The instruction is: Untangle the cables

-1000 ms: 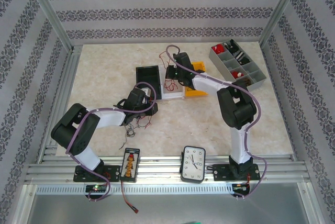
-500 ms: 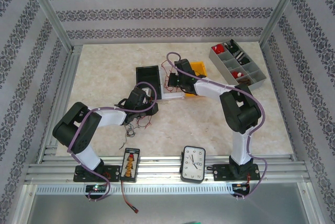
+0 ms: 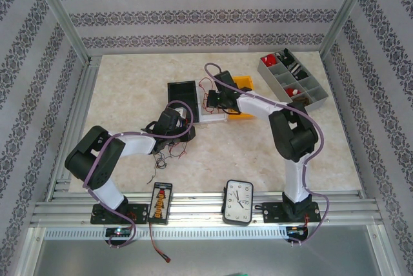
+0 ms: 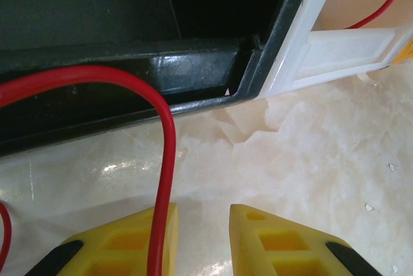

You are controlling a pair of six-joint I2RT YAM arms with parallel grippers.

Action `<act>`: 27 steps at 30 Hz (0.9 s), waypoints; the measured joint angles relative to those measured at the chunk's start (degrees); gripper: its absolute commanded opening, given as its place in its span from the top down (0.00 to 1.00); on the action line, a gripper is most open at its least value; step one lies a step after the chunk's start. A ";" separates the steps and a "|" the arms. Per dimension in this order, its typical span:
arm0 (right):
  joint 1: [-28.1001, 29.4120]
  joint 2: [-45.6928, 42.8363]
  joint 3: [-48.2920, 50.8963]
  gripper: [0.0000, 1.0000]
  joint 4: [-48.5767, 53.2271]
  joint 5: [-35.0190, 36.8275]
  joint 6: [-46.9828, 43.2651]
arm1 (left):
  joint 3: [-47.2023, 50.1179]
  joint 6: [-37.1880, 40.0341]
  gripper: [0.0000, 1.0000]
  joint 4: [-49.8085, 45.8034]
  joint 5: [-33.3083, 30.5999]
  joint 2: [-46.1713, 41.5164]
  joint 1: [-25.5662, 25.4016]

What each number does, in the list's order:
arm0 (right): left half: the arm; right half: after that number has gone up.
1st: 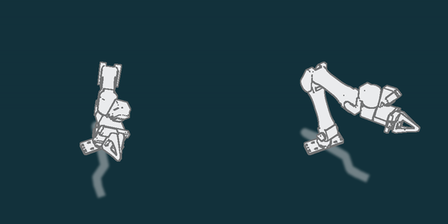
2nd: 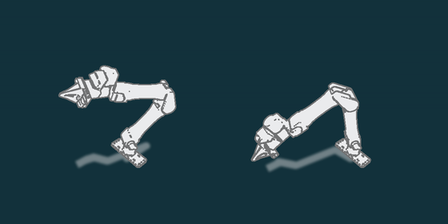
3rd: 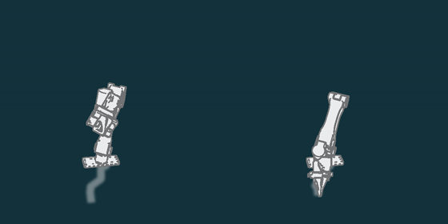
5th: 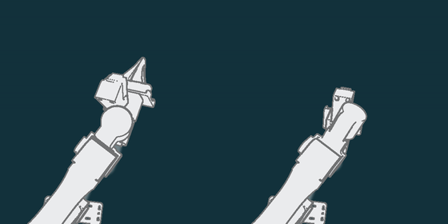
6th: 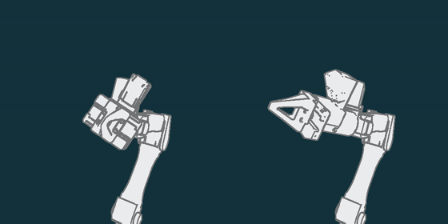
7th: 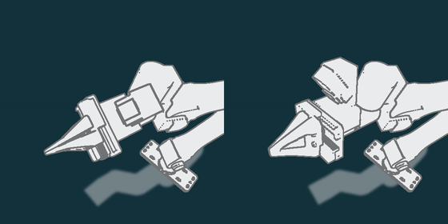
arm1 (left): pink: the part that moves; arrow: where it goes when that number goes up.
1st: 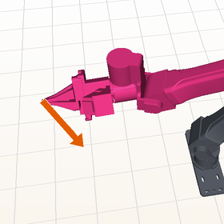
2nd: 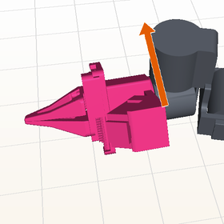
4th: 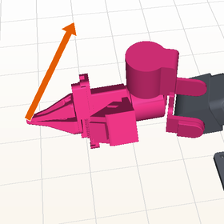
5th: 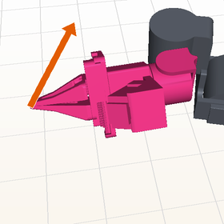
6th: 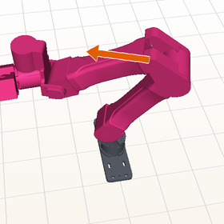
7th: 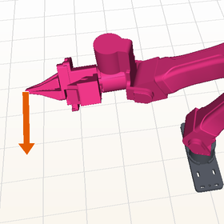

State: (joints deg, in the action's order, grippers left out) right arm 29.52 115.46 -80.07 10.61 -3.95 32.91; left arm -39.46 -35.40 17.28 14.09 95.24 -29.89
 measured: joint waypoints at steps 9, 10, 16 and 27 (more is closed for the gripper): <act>0.39 2.23 -1.09 1.00 2.40 0.00 0.02 | 0.00 -0.11 0.72 0.90 0.02 0.00 0.00; 0.37 2.25 -1.25 0.97 2.51 0.00 0.02 | 0.00 -0.20 0.72 1.01 0.02 0.00 0.00; 0.39 2.16 -1.42 0.75 2.27 0.07 0.26 | 0.00 -0.22 0.72 1.22 0.02 0.00 0.00; 2.38 -5.18 -0.72 0.50 1.86 3.10 -0.02 | 0.00 -0.22 0.72 1.20 0.04 -0.02 0.00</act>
State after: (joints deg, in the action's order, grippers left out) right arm 31.90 110.28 -80.79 12.47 -0.84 32.88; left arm -39.46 -35.62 18.48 14.13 95.22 -29.89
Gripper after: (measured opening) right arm 0.483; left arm 0.276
